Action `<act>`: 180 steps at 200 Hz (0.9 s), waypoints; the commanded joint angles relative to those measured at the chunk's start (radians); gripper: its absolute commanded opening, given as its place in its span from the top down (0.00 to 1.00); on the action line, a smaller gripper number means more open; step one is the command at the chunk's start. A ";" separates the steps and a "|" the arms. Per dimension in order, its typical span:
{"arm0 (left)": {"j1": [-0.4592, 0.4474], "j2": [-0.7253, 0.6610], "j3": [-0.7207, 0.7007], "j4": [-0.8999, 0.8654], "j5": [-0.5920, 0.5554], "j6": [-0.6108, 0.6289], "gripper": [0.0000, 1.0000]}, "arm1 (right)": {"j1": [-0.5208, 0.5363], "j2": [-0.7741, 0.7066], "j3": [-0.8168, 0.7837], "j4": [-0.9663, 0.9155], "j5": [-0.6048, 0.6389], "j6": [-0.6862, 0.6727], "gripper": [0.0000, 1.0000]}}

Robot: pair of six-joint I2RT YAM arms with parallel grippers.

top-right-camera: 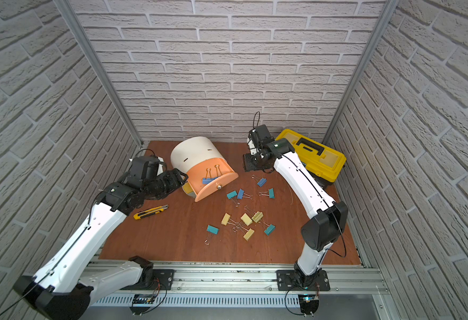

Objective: Put the binder clips in the drawer according to color
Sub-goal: Place the binder clip in the drawer, then pick up the binder clip at the center of the board.

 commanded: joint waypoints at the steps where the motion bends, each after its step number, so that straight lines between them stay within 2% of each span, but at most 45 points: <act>1: 0.020 -0.039 -0.034 -0.008 -0.022 -0.006 0.26 | -0.031 -0.026 -0.058 0.066 -0.012 0.011 0.39; 70: 0.035 -0.114 -0.170 -0.012 -0.066 -0.037 0.26 | -0.059 0.091 -0.196 0.105 0.099 -0.073 0.38; 126: 0.037 -0.162 -0.249 -0.013 -0.099 -0.071 0.26 | -0.065 0.230 -0.202 0.128 0.163 -0.148 0.35; 180: 0.042 -0.171 -0.277 -0.009 -0.102 -0.093 0.26 | -0.085 0.349 -0.167 0.131 0.220 -0.156 0.34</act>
